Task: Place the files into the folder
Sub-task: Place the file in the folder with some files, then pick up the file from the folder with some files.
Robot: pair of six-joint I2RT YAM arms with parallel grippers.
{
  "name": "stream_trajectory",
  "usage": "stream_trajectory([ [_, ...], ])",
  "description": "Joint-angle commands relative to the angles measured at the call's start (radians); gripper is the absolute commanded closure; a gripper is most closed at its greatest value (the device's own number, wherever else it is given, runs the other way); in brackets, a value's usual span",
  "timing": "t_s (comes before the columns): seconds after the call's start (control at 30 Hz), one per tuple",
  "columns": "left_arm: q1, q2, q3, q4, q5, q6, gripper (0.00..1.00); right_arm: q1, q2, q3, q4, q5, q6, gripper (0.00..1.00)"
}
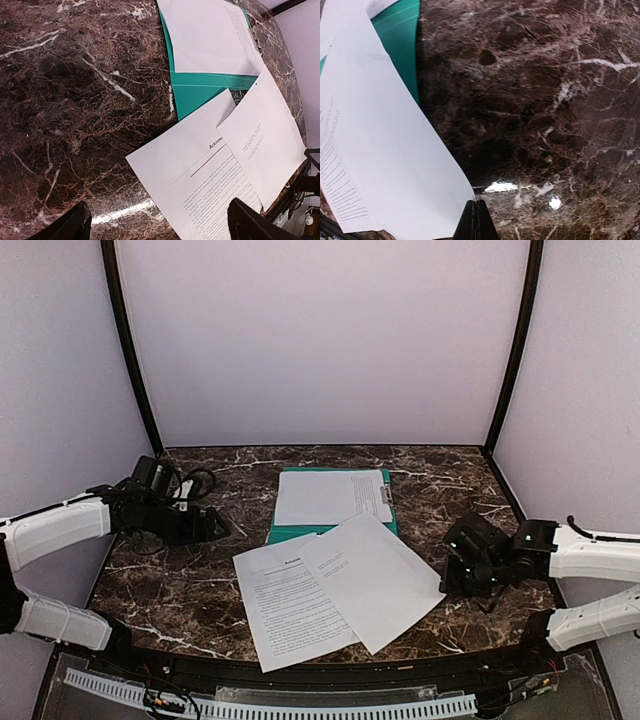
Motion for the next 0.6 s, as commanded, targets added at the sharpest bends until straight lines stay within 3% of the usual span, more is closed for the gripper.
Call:
stream_trajectory([
  [0.0, -0.033, 0.088, 0.025, -0.018, 0.001, 0.034, 0.06, 0.000, 0.070, 0.057, -0.186, 0.086, 0.047, 1.00],
  [0.2, -0.073, 0.180, 0.041, -0.003, -0.039, 0.043, 0.07, 0.000, 0.157, 0.116, -0.277, 0.104, 0.033, 0.89],
  [0.47, -0.120, 0.287, 0.035, 0.135, -0.030, 0.064, 0.08, 0.000, 0.206, 0.213, -0.264, 0.116, -0.071, 0.47],
  [0.57, -0.132, 0.306, 0.030, 0.173, -0.041, 0.087, 0.08, 0.000, 0.245, 0.260, -0.167, 0.080, -0.186, 0.37],
])
